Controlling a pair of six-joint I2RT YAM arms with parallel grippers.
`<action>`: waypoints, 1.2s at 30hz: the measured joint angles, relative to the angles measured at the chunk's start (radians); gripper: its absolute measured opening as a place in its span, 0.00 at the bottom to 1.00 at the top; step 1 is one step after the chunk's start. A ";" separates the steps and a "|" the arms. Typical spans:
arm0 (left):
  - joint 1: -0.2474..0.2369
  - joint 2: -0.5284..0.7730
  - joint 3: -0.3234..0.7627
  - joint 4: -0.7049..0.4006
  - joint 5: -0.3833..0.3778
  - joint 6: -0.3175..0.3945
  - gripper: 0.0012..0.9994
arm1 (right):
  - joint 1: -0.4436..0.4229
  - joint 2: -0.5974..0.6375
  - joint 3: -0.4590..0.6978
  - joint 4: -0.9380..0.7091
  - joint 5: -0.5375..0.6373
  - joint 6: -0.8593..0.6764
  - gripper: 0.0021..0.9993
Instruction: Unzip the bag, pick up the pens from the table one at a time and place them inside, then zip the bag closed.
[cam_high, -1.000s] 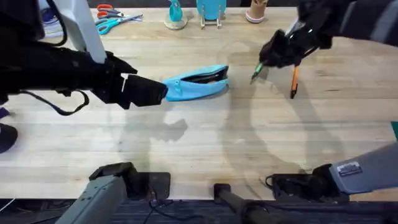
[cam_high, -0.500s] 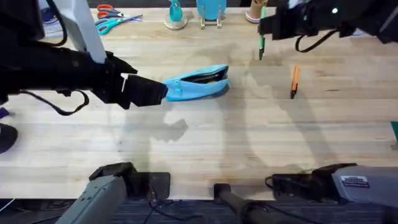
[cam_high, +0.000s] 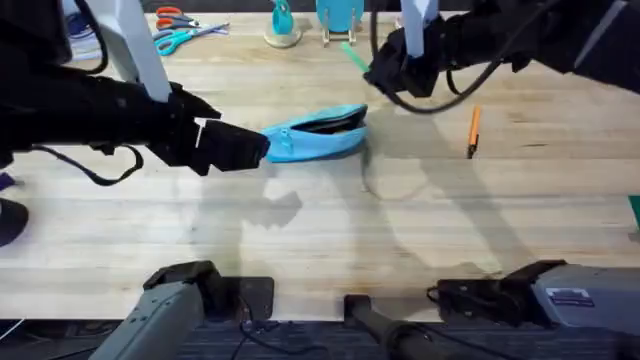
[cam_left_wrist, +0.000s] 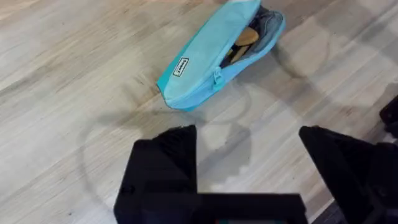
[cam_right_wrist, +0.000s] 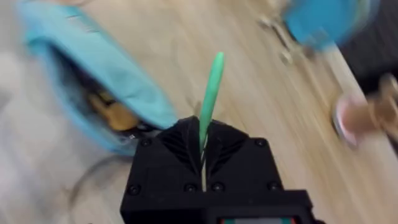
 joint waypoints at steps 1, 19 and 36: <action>0.000 0.000 0.000 0.000 0.000 0.000 1.00 | 0.000 0.000 0.000 -0.005 -0.034 -0.031 0.03; 0.000 0.000 0.000 0.000 0.000 0.000 1.00 | 0.000 0.007 0.000 -0.105 -0.404 -0.516 0.03; 0.000 0.000 0.000 0.000 0.000 0.000 1.00 | 0.000 0.091 0.000 -0.104 -0.464 -0.831 0.03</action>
